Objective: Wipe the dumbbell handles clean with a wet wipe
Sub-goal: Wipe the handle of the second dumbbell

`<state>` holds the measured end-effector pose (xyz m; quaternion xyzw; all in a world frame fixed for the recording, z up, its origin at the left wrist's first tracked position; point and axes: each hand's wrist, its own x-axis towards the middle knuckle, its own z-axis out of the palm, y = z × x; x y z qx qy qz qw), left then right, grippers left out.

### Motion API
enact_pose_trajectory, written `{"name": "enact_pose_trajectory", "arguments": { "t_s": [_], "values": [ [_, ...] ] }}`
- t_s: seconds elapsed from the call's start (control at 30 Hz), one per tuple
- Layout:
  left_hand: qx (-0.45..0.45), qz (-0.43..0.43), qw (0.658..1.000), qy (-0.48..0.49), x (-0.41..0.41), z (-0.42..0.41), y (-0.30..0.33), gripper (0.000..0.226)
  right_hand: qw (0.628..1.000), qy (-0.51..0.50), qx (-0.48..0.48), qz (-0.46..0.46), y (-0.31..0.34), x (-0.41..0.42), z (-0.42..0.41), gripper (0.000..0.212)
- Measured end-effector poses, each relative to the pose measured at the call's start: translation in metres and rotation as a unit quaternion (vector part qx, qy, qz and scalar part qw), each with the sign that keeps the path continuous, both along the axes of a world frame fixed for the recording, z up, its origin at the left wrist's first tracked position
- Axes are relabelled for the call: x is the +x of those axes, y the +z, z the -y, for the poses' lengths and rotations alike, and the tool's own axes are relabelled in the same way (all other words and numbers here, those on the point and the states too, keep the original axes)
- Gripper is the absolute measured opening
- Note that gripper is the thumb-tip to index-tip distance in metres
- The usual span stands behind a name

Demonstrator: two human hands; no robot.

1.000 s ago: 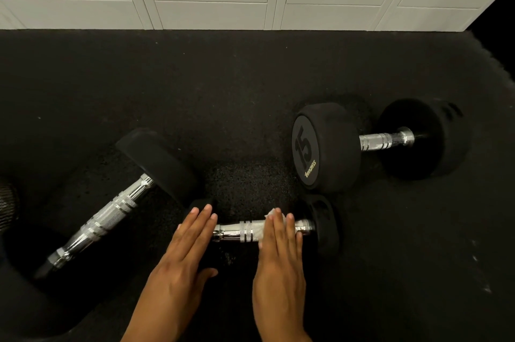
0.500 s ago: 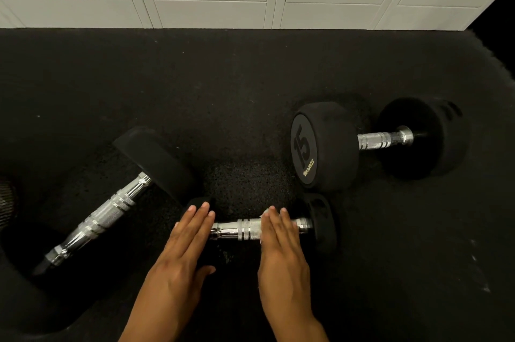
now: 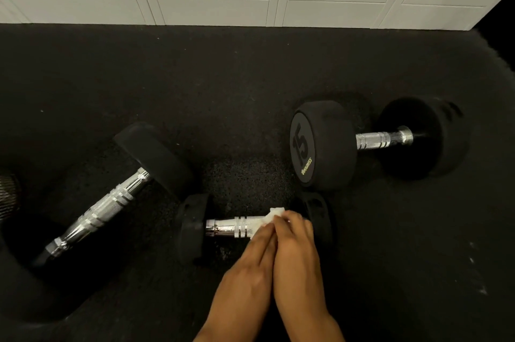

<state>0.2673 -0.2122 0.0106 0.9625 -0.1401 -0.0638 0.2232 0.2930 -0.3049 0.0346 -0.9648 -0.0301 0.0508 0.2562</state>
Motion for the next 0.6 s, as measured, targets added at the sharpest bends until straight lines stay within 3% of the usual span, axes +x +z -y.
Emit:
{"name": "enact_pose_trajectory", "arguments": {
  "t_s": [0.07, 0.23, 0.33, 0.6],
  "values": [
    [-0.013, -0.001, 1.0, 0.003, 0.002, -0.001, -0.001, 0.054, 1.0, 0.012, 0.01, -0.012, 0.005, 0.0, 0.002, 0.021],
    [-0.028, 0.055, 0.998, 0.006, 0.018, -0.003, 0.004, 0.047, 0.998, -0.043, 0.045, 0.031, 0.016, 0.002, 0.008, 0.036],
    [-0.009, 0.065, 0.998, -0.01, 0.027, -0.004, -0.006, 0.047, 0.993, -0.059, 0.014, 0.106, 0.017, 0.004, 0.025, 0.044],
    [0.005, 0.087, 0.995, -0.042, 0.047, 0.008, -0.013, 0.043, 0.994, -0.031, -0.037, 0.096, -0.007, 0.01, 0.043, 0.055]
  ]
}}
